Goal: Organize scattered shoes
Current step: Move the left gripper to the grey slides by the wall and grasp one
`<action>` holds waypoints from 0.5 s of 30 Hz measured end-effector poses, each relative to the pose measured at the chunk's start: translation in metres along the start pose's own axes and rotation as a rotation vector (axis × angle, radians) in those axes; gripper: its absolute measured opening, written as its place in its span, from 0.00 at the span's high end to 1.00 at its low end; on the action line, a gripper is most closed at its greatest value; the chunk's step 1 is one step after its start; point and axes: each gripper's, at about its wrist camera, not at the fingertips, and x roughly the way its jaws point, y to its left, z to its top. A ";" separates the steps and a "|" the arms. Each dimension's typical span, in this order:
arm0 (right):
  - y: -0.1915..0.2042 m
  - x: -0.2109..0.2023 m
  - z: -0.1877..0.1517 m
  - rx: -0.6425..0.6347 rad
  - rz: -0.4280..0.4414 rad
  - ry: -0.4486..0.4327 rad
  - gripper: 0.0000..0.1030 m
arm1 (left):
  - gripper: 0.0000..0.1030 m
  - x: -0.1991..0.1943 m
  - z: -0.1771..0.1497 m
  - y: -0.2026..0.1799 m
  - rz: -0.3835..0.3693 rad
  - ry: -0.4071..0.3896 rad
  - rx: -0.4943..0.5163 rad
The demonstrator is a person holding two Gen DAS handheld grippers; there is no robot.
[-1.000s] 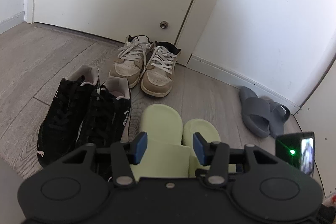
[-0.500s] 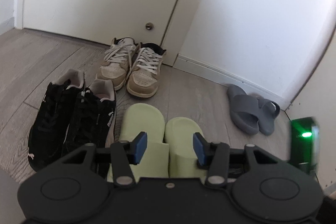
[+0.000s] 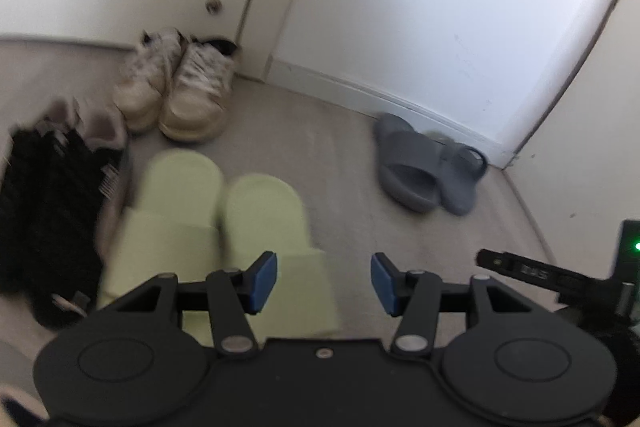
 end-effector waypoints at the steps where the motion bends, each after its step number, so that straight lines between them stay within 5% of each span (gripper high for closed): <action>1: -0.011 0.005 0.003 0.029 -0.018 -0.001 0.03 | 0.49 0.007 0.000 -0.010 -0.004 0.010 -0.002; 8: -0.070 0.038 0.021 0.087 -0.086 -0.049 0.03 | 0.50 0.124 0.030 -0.084 -0.031 0.094 0.108; 15: -0.120 0.057 0.024 0.190 -0.077 -0.029 0.03 | 0.54 0.248 0.065 -0.133 0.078 0.077 0.279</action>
